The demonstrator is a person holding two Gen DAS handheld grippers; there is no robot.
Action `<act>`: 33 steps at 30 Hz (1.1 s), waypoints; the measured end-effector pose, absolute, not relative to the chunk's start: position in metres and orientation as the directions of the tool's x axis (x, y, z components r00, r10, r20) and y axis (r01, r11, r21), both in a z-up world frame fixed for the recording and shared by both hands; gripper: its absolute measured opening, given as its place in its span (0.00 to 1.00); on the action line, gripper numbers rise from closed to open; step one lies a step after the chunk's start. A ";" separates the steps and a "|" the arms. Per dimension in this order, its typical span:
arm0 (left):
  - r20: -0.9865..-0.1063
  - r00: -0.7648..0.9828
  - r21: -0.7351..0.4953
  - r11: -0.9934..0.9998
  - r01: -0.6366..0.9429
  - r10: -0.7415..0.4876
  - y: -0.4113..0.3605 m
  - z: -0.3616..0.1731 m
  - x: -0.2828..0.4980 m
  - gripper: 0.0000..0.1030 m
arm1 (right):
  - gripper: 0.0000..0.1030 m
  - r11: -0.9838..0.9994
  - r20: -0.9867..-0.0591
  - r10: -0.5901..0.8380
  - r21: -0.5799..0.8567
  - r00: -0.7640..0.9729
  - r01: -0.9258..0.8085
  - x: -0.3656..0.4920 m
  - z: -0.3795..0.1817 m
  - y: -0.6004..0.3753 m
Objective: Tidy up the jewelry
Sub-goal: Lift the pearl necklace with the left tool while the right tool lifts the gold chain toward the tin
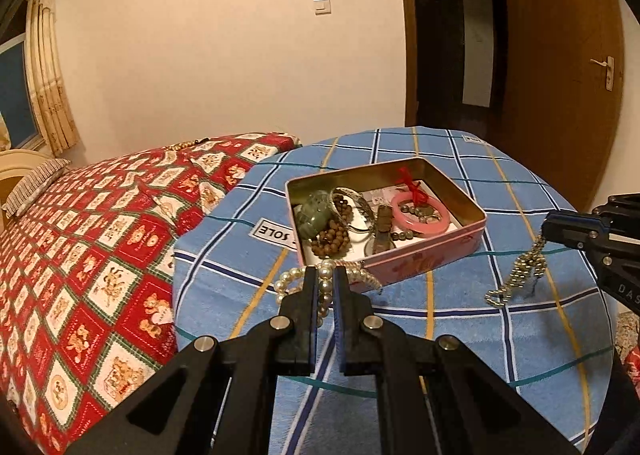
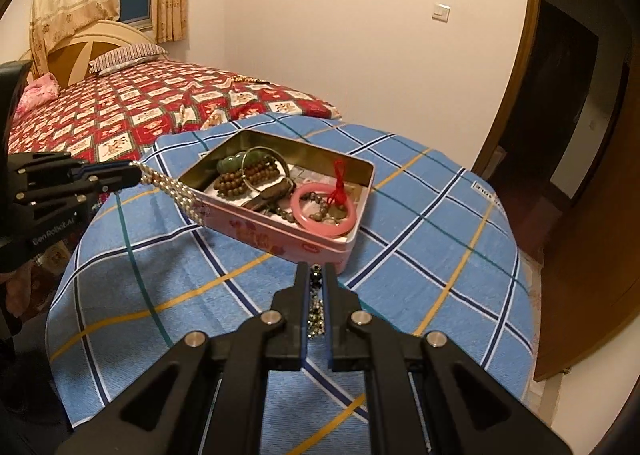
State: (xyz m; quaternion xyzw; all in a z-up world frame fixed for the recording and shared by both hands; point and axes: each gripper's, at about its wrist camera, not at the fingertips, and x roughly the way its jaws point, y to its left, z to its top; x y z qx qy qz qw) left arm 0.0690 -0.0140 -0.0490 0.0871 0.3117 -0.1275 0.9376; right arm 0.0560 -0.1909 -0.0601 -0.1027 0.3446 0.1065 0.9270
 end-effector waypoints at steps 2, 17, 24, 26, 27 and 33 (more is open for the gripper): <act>-0.604 0.776 0.084 0.954 0.288 -0.181 -0.012 -0.047 0.069 0.06 | 0.07 0.956 -0.657 0.123 -0.122 0.744 -0.266 0.056 -0.058 -0.191; -0.585 0.794 0.087 0.960 0.265 -0.166 -0.008 -0.039 0.067 0.06 | 0.07 0.953 -0.639 0.097 -0.162 0.763 -0.256 0.053 -0.049 -0.192; -0.578 0.799 0.090 0.961 0.263 -0.165 -0.008 -0.035 0.069 0.06 | 0.07 0.952 -0.632 0.092 -0.172 0.769 -0.255 0.055 -0.045 -0.193; -0.577 0.800 0.092 0.960 0.264 -0.165 -0.008 -0.034 0.069 0.06 | 0.07 0.951 -0.631 0.090 -0.174 0.771 -0.254 0.056 -0.044 -0.194; -0.577 0.800 0.093 0.960 0.265 -0.165 -0.009 -0.034 0.069 0.06 | 0.07 0.951 -0.630 0.089 -0.176 0.771 -0.253 0.056 -0.044 -0.194; -0.566 0.807 0.099 0.959 0.266 -0.165 -0.010 -0.029 0.072 0.06 | 0.07 0.951 -0.625 0.081 -0.186 0.776 -0.249 0.059 -0.040 -0.196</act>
